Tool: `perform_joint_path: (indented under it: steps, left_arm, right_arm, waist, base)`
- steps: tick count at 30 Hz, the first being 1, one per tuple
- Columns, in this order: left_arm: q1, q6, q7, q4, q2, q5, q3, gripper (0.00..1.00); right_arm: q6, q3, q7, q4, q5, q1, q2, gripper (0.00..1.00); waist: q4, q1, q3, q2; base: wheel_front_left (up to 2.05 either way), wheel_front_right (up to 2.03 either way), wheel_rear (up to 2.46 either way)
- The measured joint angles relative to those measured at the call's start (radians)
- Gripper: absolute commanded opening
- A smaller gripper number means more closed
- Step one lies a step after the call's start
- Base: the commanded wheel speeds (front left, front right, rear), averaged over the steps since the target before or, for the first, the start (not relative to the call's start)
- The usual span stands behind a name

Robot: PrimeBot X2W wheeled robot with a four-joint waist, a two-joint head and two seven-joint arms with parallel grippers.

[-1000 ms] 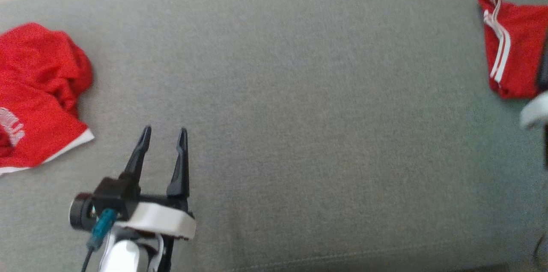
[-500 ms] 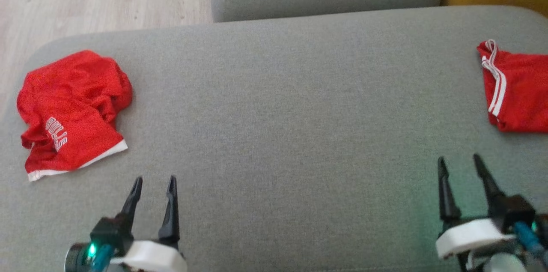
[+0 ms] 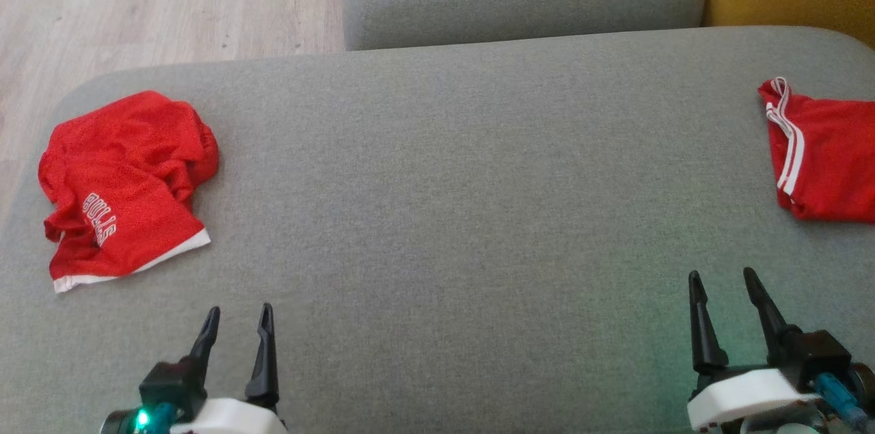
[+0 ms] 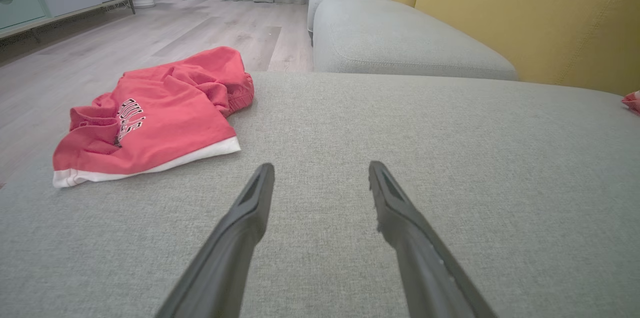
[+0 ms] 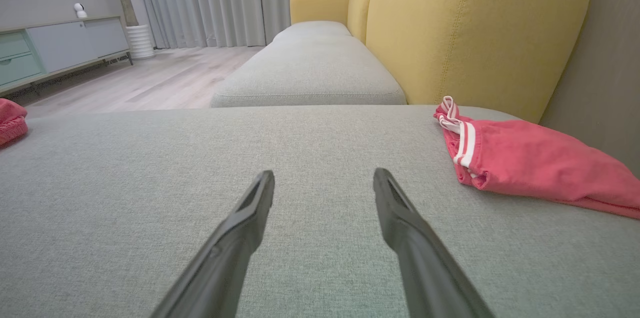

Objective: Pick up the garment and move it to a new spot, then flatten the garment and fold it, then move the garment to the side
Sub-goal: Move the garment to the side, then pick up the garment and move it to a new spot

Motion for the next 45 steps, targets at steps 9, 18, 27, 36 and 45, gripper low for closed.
perform_joint_path:
  steps: [9,18,27,36,45]
  left_arm:
    - [-0.001,-0.008,0.0,0.009,0.0,0.0,0.023,1.0]
    - [-0.002,-0.009,0.0,0.007,0.0,0.001,0.021,1.0]
    - [-0.004,-0.011,0.0,0.004,-0.001,0.0,0.007,1.0]
    - [0.007,-0.007,0.0,-0.008,0.0,0.0,0.001,1.0]
    - [0.066,-0.002,0.0,-0.035,0.001,0.0,0.034,1.0]
  right_arm:
    - [0.0,0.003,0.0,0.001,0.006,0.0,0.0,1.0]
    - [0.0,0.001,0.0,0.001,0.014,0.002,0.0,1.0]
    - [0.0,-0.002,0.0,-0.008,0.031,0.015,0.0,1.0]
    - [0.0,0.046,0.0,-0.006,0.042,0.041,0.001,1.0]
    - [0.0,0.103,0.0,0.005,0.057,0.04,0.002,1.0]
  waist:
    - [0.002,0.0,-0.003,0.0]
    - [0.013,0.0,-0.005,0.0]
    - [0.103,0.0,-0.012,0.0]
    - [0.296,0.0,-0.037,0.0]
    - [0.432,0.0,-0.059,0.0]
  base:
    - [0.0,0.0,0.0]
    - [0.0,0.0,0.0]
    - [0.0,0.0,0.0]
    - [0.0,0.0,0.0]
    - [0.0,0.0,0.0]
